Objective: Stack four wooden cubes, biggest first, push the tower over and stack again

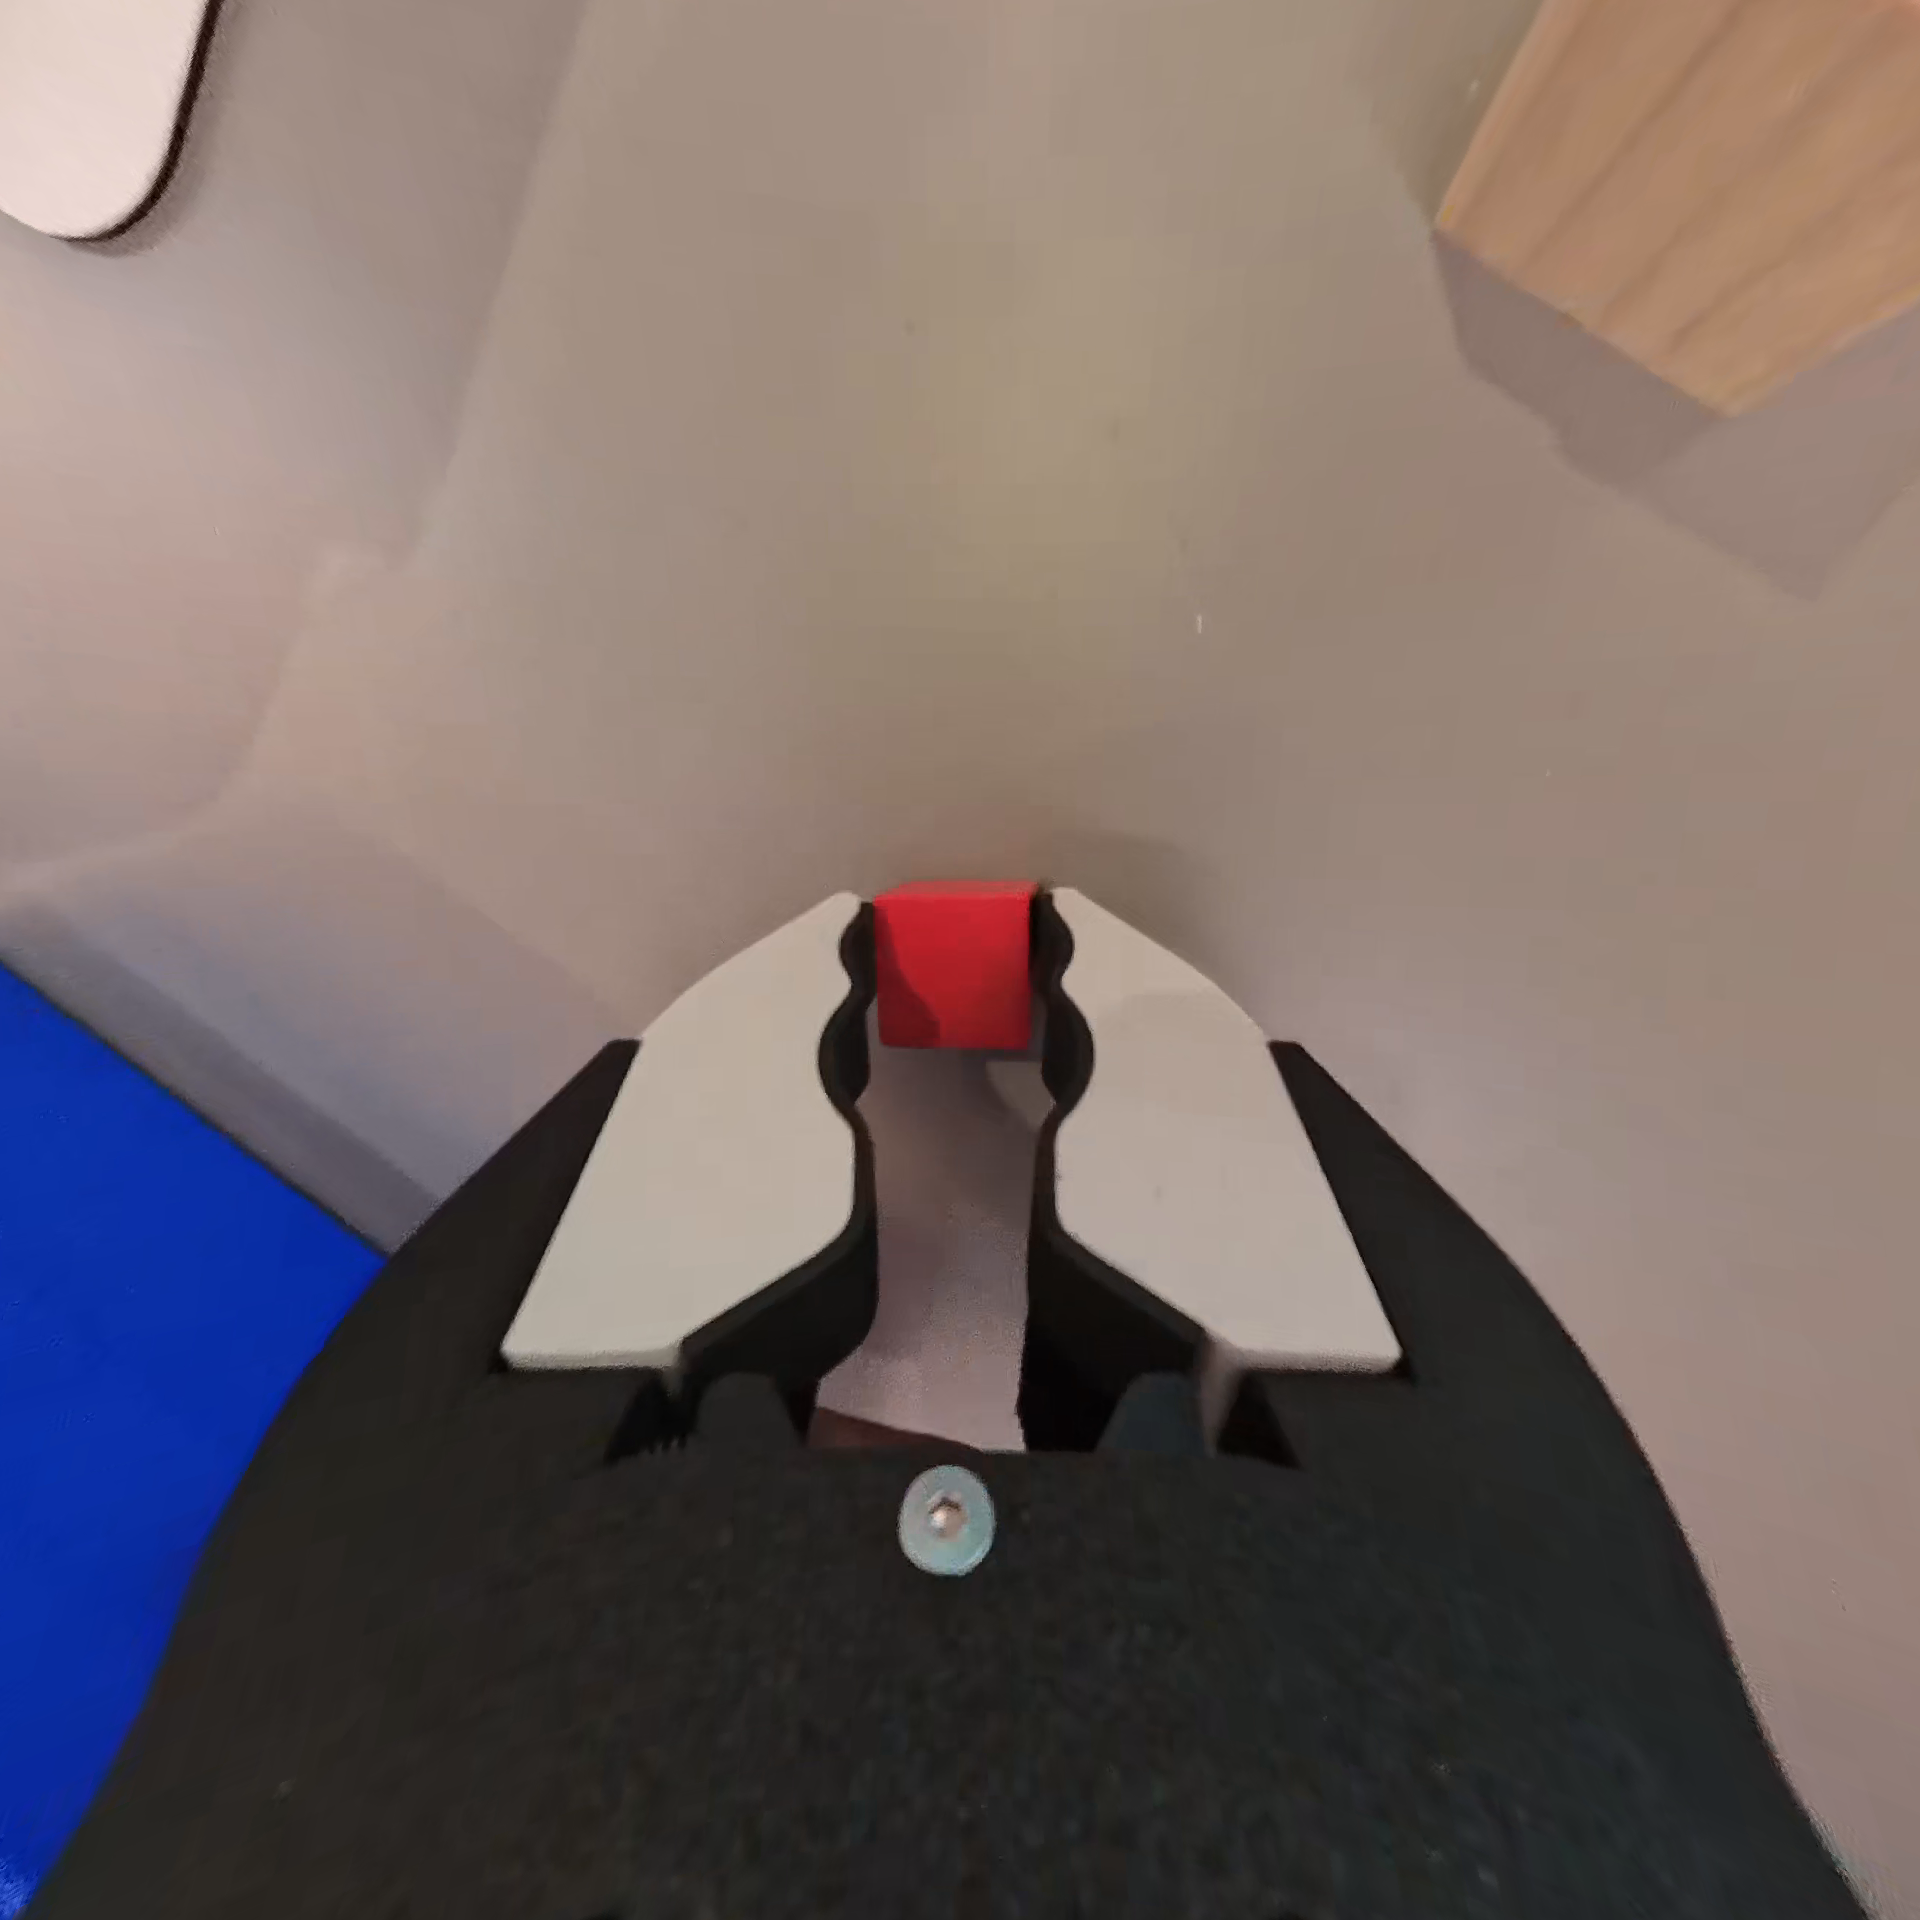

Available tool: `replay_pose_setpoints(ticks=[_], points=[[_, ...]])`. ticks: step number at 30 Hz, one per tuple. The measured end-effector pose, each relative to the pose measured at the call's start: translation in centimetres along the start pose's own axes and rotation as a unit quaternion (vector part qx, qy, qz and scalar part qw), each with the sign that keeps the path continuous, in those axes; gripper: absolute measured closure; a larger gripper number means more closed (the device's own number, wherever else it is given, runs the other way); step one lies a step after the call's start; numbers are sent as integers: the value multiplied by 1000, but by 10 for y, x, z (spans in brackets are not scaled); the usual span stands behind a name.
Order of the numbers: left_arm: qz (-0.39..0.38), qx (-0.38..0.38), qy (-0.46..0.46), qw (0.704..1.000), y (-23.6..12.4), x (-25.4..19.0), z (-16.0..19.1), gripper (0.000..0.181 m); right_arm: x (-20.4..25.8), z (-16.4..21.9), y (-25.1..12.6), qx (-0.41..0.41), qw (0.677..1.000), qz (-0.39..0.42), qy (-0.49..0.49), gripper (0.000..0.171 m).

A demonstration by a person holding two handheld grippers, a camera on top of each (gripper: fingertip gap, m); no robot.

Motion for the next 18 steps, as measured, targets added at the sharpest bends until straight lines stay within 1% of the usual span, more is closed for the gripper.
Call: replay_pose_setpoints(ticks=[2, 4, 8, 10, 12, 14, 18], points=[[4, -10, 18, 1000, -10, 0, -6, 153, 2, 0, 0, -1, 1000, -3, -3, 111], [25, -40, 28, 998, -28, -2, -23, 153, 3, 0, 1, 1, 1000, -5, -5, 111], [54, -97, 102, 989, -71, -18, -76, 153, 3, 1, 1, 4, 1000, -4, -4, 112], [72, -115, 139, 981, -85, -30, -103, 153, 3, 2, 0, 5, 1000, -3, -4, 112], [93, -116, 175, 973, -88, -43, -125, 153, 2, 2, 0, 5, 1000, -3, -2, 112], [108, -100, 209, 967, -81, -55, -138, 153, 1, 2, 0, 6, 1000, -2, -1, 113], [139, -86, 232, 959, -57, -67, -145, 153, -1, 2, -3, 7, 1000, 0, -1, 113]])
Point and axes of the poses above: each gripper's, where its closed fingertips meet, y out along the fingers, z out of its underside, x = y × z across the jaws, the point moved 9 cm from there along -y, back along the fingers, and after that the axes turned 9 degrees about -x, right-handed, at the moved point
